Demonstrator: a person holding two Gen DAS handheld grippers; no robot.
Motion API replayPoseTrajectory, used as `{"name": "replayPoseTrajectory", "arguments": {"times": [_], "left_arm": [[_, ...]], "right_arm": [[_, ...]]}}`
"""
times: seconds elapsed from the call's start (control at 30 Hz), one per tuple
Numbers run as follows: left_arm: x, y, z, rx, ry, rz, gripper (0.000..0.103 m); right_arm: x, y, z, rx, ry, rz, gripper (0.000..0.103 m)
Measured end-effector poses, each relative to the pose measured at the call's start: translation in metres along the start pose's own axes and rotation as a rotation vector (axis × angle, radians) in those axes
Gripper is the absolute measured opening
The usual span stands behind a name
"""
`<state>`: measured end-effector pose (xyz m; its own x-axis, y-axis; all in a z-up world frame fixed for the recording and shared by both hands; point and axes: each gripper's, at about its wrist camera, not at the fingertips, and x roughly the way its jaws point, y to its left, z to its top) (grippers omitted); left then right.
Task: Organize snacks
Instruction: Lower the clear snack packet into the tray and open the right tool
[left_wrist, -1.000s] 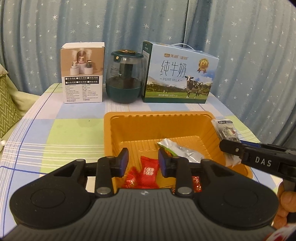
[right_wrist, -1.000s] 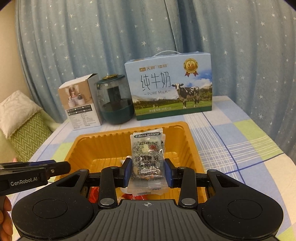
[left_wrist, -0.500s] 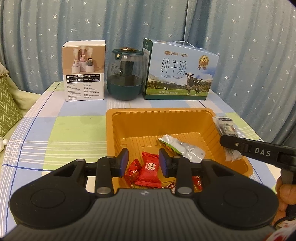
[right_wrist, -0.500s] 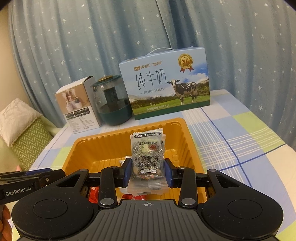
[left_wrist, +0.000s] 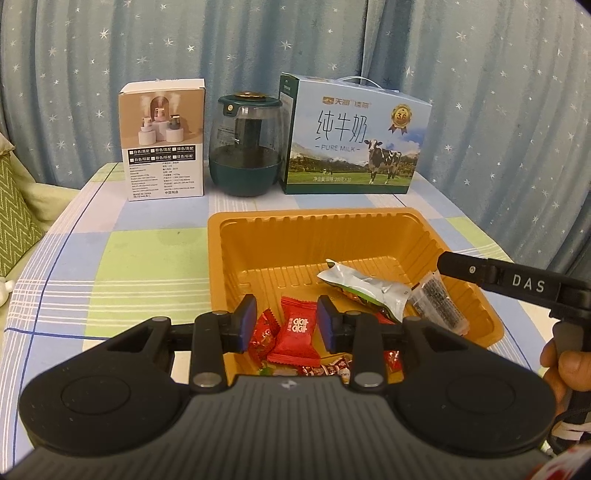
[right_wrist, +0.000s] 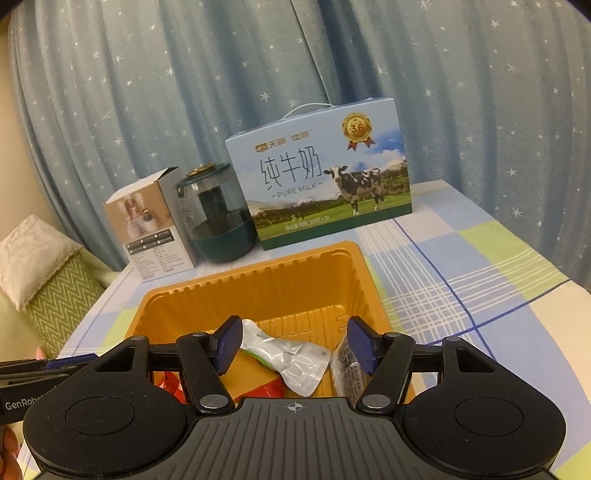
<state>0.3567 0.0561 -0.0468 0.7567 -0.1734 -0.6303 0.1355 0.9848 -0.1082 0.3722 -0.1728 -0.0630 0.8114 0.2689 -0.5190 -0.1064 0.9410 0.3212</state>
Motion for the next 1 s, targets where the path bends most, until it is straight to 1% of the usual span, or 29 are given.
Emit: {"name": "replayPoseTrajectory", "arguments": {"times": [0.27, 0.53, 0.83, 1.0], "left_arm": [[0.001, -0.001, -0.001, 0.008, 0.004, -0.003, 0.032], [-0.002, -0.003, -0.001, 0.015, 0.005, -0.006, 0.032], [-0.021, -0.003, -0.007, 0.015, -0.011, -0.003, 0.034], [-0.031, -0.004, -0.016, 0.035, -0.003, 0.004, 0.035]], "right_arm": [[-0.001, 0.004, -0.001, -0.024, -0.004, -0.006, 0.063], [-0.009, 0.009, -0.002, -0.065, -0.028, -0.015, 0.063], [-0.029, 0.007, -0.006, -0.080, -0.051, -0.022, 0.063], [-0.051, 0.003, -0.013, -0.082, -0.055, -0.024, 0.063]]}}
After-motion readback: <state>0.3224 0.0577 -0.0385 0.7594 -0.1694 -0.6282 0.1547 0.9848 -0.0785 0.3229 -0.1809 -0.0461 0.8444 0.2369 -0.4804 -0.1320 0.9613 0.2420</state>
